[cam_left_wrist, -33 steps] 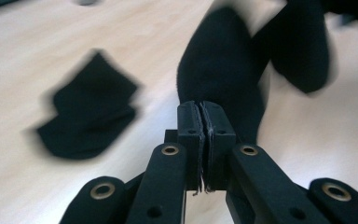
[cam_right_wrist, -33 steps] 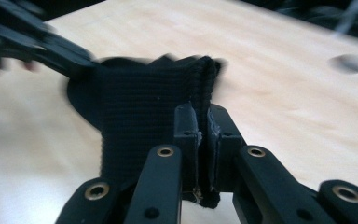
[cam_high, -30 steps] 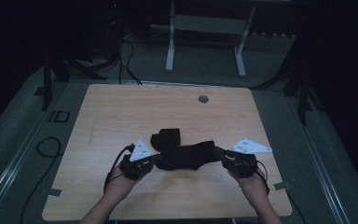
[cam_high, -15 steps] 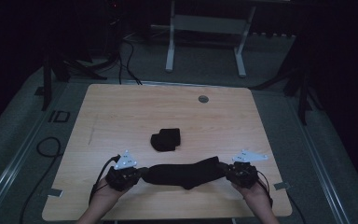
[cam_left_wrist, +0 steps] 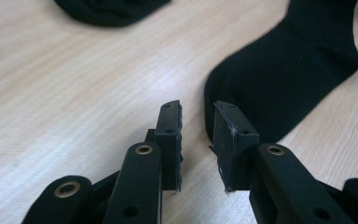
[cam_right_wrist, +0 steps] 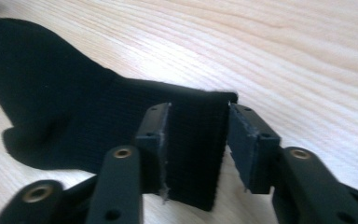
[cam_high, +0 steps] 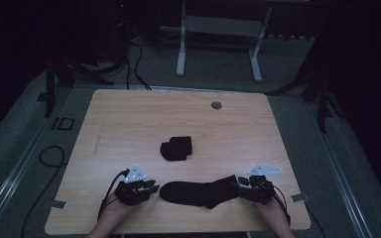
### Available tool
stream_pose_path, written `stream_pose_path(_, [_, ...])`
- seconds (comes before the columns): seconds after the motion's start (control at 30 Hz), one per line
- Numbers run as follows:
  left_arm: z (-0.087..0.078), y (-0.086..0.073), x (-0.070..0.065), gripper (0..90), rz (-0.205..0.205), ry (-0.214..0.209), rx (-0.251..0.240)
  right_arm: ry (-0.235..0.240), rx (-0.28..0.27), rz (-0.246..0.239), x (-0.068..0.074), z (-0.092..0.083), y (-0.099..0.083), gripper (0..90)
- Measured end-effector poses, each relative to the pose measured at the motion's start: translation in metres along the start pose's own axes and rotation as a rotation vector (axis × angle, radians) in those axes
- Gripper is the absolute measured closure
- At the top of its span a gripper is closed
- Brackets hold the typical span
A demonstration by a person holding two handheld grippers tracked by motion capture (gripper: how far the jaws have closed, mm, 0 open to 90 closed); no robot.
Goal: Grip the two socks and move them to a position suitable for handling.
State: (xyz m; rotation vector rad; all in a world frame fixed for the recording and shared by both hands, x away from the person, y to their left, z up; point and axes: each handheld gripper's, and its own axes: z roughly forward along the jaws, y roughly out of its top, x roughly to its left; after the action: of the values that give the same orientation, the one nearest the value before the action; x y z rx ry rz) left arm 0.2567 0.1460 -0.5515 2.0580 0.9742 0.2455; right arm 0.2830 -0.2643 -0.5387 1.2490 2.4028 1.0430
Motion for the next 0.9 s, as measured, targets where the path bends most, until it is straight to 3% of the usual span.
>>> stream_pose_path(0.1, [0.003, 0.005, -0.008, 74.5, 0.038, -0.016, -0.002, -0.005, -0.024, -0.007, 0.000, -0.005, 0.005, 60.8])
stream_pose_path(0.17, [0.007, 0.008, -0.014, 80.1, 0.051, -0.039, -0.002, 0.001, -0.044, -0.027, 0.002, -0.005, 0.009, 79.3])
stream_pose_path(0.27, [0.015, 0.011, -0.020, 84.2, 0.075, -0.050, 0.014, 0.016, -0.023, -0.056, 0.005, 0.003, 0.009, 86.7])
stream_pose_path(0.43, [0.028, 0.012, -0.023, 89.0, 0.084, -0.067, 0.017, 0.020, 0.018, -0.078, 0.005, 0.015, 0.004, 88.0])
stream_pose_path(0.63, [0.040, 0.007, -0.026, 89.8, 0.124, -0.061, 0.084, 0.014, 0.040, -0.062, -0.002, 0.018, -0.002, 87.8])
stream_pose_path(0.9, [0.037, 0.007, -0.013, 89.8, 0.091, -0.040, 0.079, 0.050, 0.055, -0.084, 0.007, 0.019, -0.004, 86.6])
